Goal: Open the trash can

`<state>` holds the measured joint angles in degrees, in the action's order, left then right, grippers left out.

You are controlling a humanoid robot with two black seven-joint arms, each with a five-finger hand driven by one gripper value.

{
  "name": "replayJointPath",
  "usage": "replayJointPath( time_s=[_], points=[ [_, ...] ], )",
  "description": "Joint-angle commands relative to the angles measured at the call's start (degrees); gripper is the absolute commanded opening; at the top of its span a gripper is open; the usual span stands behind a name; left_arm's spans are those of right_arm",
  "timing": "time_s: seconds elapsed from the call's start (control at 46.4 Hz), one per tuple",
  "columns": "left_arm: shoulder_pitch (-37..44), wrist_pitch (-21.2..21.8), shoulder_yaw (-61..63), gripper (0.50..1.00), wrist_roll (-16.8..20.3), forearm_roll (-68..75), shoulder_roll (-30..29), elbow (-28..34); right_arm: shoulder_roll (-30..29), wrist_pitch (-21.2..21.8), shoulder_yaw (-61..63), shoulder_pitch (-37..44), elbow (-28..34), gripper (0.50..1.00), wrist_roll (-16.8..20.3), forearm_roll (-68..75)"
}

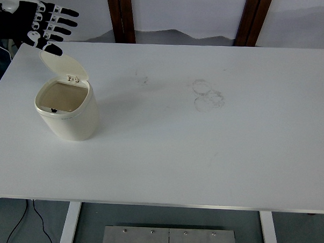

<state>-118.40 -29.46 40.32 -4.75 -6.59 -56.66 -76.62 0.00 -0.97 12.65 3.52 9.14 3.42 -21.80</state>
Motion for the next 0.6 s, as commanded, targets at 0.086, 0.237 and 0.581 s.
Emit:
replayJointPath(
  time_s=[0.086,0.237,0.581],
  points=[
    [0.3,-0.7,-4.1,1.000,0.0,-0.7,-0.5,4.3,0.0,-0.1,0.0,0.0,0.0,0.995,0.0,0.0],
    [2.5,-1.0,-9.7,1.000,0.9,-3.1,-2.1,9.2,0.0,0.0,0.0,0.0,0.0,0.995,0.0,0.0],
    [17.6,-1.0,-23.9,1.000,11.1,-13.8,-3.5,17.9,0.0,0.0,0.0,-0.1,0.0,0.995,0.0,-0.1]
  ],
)
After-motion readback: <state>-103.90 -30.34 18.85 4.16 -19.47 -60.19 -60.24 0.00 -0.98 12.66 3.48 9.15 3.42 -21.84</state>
